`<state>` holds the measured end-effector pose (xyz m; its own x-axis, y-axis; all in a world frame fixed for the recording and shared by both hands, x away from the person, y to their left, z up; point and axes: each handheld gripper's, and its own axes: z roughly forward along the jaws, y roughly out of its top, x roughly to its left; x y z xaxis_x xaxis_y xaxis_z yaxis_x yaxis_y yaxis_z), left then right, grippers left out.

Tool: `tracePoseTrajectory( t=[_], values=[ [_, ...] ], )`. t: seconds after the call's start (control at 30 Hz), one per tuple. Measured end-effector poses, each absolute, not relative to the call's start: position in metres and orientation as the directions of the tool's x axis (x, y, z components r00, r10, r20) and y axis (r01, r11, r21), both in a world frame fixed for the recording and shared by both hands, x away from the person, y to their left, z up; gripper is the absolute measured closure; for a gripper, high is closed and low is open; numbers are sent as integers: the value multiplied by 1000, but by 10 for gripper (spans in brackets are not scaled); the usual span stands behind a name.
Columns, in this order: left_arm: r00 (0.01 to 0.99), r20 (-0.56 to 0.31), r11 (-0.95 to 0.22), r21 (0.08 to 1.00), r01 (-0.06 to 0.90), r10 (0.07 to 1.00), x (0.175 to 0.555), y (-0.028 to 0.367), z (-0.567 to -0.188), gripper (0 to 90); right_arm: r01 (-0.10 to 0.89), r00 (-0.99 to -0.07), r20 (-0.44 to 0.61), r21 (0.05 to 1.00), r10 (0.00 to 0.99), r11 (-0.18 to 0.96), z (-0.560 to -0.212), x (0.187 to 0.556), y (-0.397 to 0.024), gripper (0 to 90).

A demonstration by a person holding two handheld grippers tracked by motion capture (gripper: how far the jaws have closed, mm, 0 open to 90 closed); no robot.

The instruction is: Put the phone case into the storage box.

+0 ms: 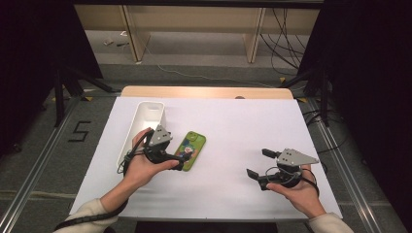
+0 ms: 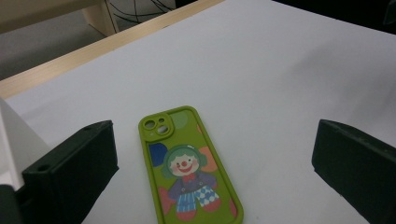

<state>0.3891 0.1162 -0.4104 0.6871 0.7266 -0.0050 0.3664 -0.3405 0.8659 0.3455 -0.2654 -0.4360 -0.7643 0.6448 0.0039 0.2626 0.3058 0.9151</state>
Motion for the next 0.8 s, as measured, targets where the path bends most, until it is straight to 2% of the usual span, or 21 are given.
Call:
tracePoseTrajectory(
  t=[0.37,0.8],
  values=[
    [697,-12,-363,847,388,717,418,84,-414,0,262,-766,5,916,643,304,-436,346,-267,99],
    [675,-5,-392,811,434,738,444,66,-424,0,265,-765,6,914,644,306,-437,346,-268,99]
  ],
)
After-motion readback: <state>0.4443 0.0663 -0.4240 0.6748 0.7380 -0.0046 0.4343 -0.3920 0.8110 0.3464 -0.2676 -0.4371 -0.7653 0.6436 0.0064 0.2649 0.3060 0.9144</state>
